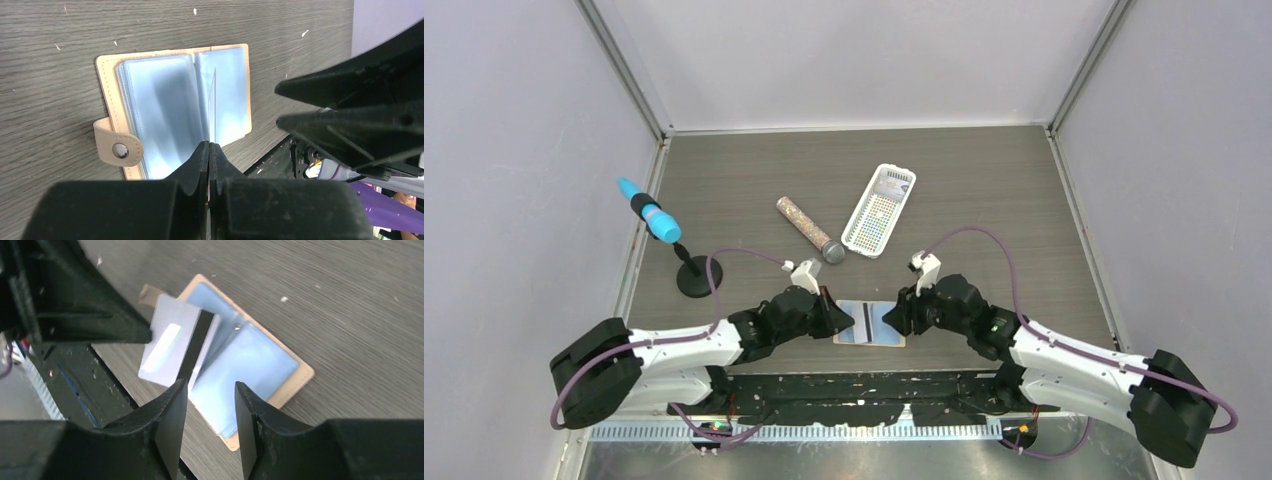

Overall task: Take the credit cards out of the card holder
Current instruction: Remove the credit card from the card holder, then place the credit card in the storage box.

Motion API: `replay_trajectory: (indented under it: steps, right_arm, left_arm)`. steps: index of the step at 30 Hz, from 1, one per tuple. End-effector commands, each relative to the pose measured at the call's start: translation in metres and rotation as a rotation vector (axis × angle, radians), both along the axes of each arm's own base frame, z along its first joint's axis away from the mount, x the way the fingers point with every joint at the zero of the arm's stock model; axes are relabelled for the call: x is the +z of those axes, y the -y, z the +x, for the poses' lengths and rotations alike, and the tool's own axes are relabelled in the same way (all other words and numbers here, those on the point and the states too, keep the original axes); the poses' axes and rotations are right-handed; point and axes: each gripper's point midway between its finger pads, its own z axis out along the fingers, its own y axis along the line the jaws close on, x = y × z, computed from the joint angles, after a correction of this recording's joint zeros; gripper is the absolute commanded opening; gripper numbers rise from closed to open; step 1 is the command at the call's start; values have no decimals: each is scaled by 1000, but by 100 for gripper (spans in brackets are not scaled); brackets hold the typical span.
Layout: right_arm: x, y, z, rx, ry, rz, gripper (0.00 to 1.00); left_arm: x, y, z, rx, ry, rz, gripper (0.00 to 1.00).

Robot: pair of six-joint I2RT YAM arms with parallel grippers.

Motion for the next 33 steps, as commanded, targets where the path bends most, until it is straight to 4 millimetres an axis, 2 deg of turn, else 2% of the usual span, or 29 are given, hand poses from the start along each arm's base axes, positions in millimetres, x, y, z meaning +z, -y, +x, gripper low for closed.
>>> replay_trajectory:
  steps: [1, 3, 6, 11, 12, 17, 23, 33]
  right_arm:
    - [34, -17, 2, 122, 309, -29, 49]
    - [45, -20, 5, 87, 354, -24, 52]
    - [60, -32, 1, 131, 354, 9, 58]
    - [74, -47, -16, 303, 321, 35, 63]
    - [78, -47, -11, 307, 316, 47, 63]
    - [89, -46, -12, 436, 306, 106, 65]
    - [94, -49, -16, 554, 323, 93, 73]
    - [75, -52, -24, 690, 271, 43, 72]
  left_arm:
    - [25, 3, 8, 10, 61, -35, 0]
    - [33, 3, 9, -9, 99, -53, 0]
    - [43, 5, 7, -49, 164, -81, 0]
    - [48, 3, 1, -117, 242, -81, 0]
    - [48, 3, -1, -128, 253, -85, 0]
    - [57, 7, -14, -239, 327, -119, 0]
    - [59, 7, -21, -295, 362, -116, 0]
    - [70, 15, -30, -358, 383, -172, 0]
